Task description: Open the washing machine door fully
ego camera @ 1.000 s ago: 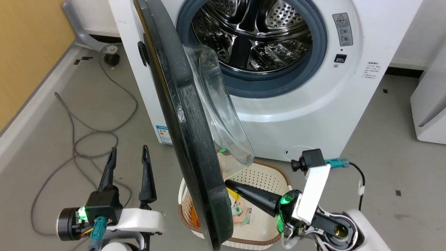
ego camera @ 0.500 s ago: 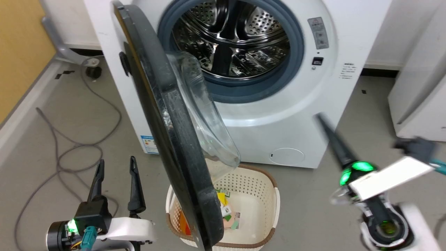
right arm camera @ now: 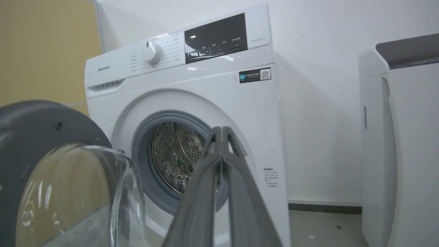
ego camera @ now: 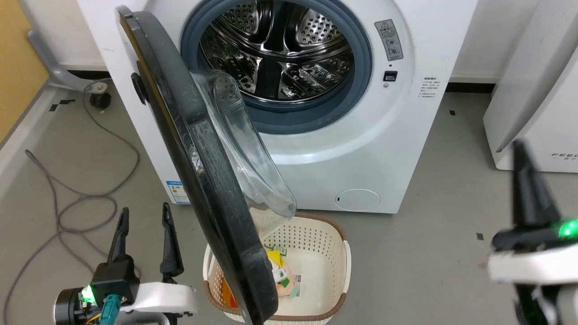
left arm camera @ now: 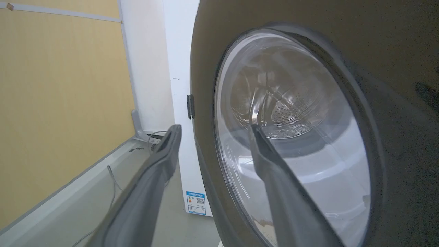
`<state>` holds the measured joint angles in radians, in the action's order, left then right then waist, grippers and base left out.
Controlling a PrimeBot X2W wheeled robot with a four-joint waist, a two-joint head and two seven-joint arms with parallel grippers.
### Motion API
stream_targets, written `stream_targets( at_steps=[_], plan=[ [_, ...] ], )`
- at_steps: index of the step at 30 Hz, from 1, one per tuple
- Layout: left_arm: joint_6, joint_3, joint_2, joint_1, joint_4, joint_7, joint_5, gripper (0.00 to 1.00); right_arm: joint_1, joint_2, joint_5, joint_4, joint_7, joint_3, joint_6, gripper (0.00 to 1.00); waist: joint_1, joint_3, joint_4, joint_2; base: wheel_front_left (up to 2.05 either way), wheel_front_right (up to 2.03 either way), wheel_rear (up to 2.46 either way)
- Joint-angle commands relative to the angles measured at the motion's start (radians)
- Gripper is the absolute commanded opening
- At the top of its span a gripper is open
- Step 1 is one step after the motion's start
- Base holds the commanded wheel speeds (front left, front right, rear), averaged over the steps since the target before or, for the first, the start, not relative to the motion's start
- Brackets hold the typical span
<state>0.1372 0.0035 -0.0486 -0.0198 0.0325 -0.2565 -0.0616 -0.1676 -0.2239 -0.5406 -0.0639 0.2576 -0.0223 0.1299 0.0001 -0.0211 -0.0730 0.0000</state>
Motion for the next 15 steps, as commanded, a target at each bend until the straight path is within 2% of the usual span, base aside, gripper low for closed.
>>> stream_targets(
  at_steps=[1, 4, 6, 9, 14, 15],
  plan=[
    [-0.005, 0.002, -0.002, 0.010, -0.007, -0.005, 0.007, 1.00, 0.057, 0.022, 0.190, -0.023, 0.004, 0.009, 0.001, 0.00, -0.0001, -0.002, 0.001, 0.0000, 0.00, 0.00, 0.00],
    [-0.005, 0.002, -0.002, 0.010, -0.008, -0.005, 0.007, 1.00, 0.107, 0.088, 0.327, -0.020, 0.004, 0.047, 0.001, 0.00, -0.0001, -0.002, 0.002, 0.0000, 0.00, 0.00, 0.00],
    [-0.004, 0.000, -0.002, 0.011, -0.008, -0.005, 0.007, 1.00, 0.139, 0.099, 0.406, -0.005, 0.004, 0.058, 0.001, 0.00, -0.0001, -0.001, 0.002, 0.0000, 0.00, 0.00, 0.00],
    [-0.004, -0.001, -0.002, 0.012, -0.007, -0.005, 0.008, 1.00, 0.181, 0.131, 0.436, 0.024, 0.004, 0.075, 0.001, 0.00, -0.0001, 0.001, 0.002, 0.0000, 0.00, 0.00, 0.00],
    [-0.004, -0.001, -0.002, 0.013, -0.005, -0.005, 0.009, 1.00, 0.215, 0.143, 0.473, 0.071, 0.004, 0.070, 0.001, 0.00, -0.0001, 0.005, 0.003, 0.0000, 0.00, 0.00, 0.00],
    [-0.004, -0.001, -0.002, 0.013, -0.005, -0.005, 0.009, 1.00, 0.221, 0.146, 0.476, 0.082, 0.004, 0.068, 0.001, 0.38, -0.0001, 0.006, 0.003, 0.0000, 0.00, 0.00, 0.00]
  ],
)
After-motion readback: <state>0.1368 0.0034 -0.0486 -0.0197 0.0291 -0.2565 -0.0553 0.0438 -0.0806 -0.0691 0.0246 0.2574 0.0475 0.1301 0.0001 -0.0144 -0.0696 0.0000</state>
